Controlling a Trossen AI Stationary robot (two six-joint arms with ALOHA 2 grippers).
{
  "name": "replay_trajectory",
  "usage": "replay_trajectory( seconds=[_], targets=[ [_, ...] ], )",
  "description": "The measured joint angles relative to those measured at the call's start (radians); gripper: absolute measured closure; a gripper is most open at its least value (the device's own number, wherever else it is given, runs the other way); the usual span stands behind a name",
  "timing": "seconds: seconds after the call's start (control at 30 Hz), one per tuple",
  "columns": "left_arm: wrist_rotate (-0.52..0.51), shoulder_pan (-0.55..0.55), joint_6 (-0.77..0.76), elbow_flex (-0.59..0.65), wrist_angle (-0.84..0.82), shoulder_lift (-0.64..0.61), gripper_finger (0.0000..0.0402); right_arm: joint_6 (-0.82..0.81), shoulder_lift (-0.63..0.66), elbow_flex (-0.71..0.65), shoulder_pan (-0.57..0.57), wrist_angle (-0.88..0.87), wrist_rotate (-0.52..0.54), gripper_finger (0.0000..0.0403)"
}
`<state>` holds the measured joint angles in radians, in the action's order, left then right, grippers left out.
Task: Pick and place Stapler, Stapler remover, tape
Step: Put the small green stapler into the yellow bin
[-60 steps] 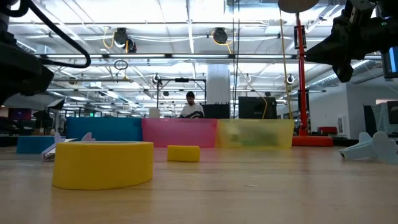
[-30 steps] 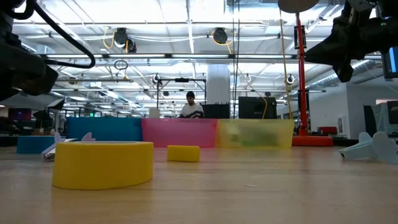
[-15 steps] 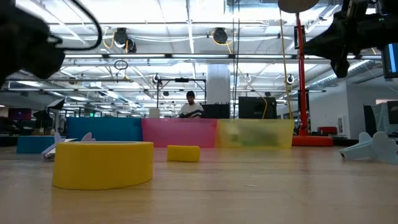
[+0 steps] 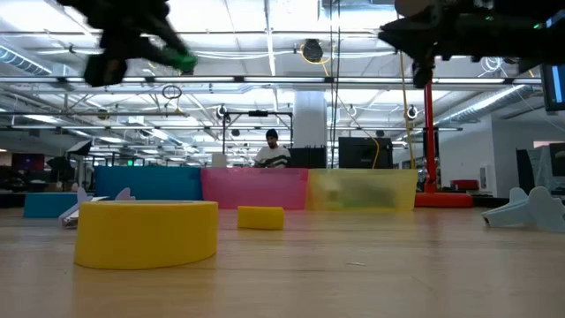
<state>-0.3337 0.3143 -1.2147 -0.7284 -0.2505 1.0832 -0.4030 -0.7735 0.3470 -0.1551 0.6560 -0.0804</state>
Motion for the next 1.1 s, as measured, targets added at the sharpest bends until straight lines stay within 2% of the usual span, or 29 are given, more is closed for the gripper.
replay_trajectory(
  seconds=[0.23,0.4,0.6,0.77,0.9,1.1],
  targets=[
    [0.027,-0.168,0.221,0.000,0.288,0.030,0.0337,-0.086,-0.309,0.003,0.000,0.297,-0.070,0.0348],
    [0.114,-0.258,0.286,0.000,0.442,0.070,0.0333,-0.120,-0.457,0.064,0.000,0.416,-0.081,0.0299],
    [0.211,-0.315,0.320,0.000,0.606,0.149,0.0333,-0.130,-0.582,0.193,0.000,0.408,-0.080,0.0224],
    [0.230,-0.330,0.319,0.000,0.663,0.191,0.0332,-0.150,-0.659,0.279,-0.012,0.386,-0.080,0.0176],
    [0.231,-0.342,0.318,-0.001,0.688,0.200,0.0332,-0.169,-0.708,0.325,-0.014,0.352,-0.081,0.0155],
    [0.232,-0.350,0.319,-0.001,0.717,0.200,0.0332,-0.192,-0.769,0.375,-0.014,0.336,-0.081,0.0149]
  ],
)
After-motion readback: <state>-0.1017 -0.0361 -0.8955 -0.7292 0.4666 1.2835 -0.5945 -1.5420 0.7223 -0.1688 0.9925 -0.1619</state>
